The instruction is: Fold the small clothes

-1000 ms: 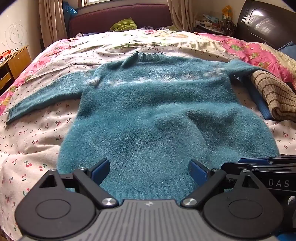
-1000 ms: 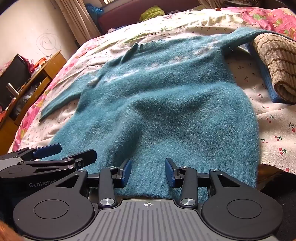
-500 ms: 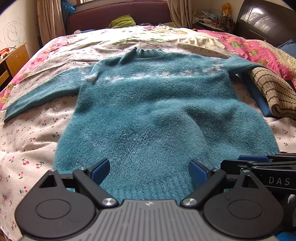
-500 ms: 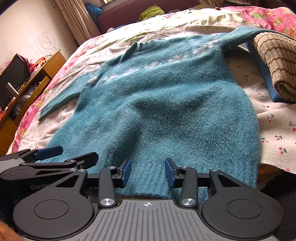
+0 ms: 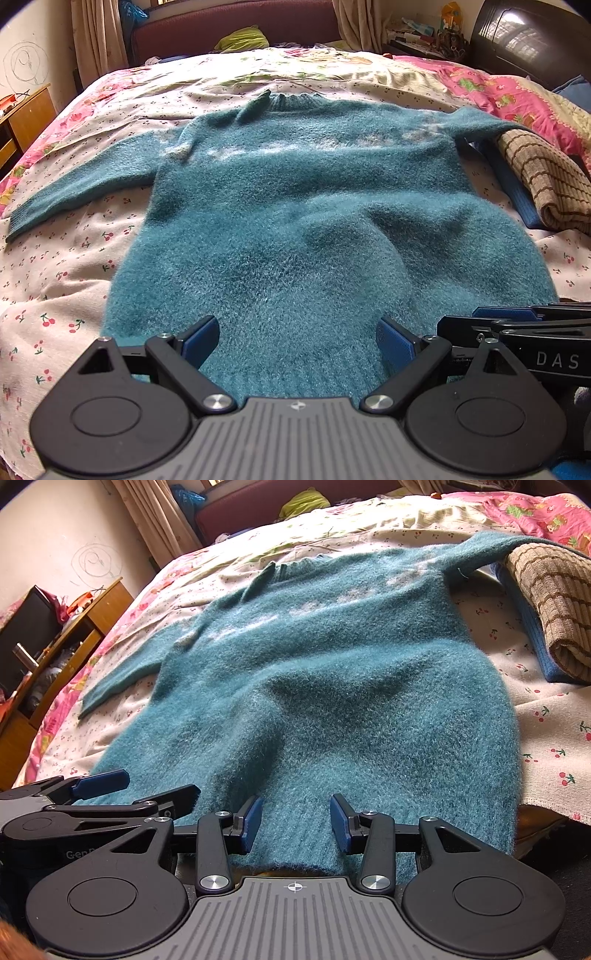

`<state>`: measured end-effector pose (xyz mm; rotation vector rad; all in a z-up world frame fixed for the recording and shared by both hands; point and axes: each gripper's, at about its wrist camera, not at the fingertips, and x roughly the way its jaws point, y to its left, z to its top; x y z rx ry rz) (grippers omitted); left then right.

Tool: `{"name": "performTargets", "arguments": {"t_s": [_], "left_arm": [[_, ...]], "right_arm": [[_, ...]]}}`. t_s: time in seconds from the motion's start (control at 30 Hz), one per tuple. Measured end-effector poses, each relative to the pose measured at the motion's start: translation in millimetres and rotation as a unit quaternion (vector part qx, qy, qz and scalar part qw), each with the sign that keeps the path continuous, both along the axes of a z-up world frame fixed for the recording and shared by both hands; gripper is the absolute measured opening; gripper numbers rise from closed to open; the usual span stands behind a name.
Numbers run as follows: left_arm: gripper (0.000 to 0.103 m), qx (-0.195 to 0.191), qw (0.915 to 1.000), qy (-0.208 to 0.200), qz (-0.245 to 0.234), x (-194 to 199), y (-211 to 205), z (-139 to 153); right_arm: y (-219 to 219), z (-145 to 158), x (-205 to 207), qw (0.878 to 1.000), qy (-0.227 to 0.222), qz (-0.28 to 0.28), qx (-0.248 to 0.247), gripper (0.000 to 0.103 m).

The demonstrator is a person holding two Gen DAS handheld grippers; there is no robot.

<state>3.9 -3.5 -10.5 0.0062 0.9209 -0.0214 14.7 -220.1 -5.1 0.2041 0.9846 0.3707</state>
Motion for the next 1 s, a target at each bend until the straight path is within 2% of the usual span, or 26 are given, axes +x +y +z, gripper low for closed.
{"name": "performTargets", "arguments": {"t_s": [1.0], "left_arm": [[0.101, -0.002, 0.9999, 0.012, 0.002, 0.5, -1.4, -3.6]], "right_arm": [[1.2, -5.9, -3.2, 1.000, 0.007, 0.002, 0.004, 0.041]]}}
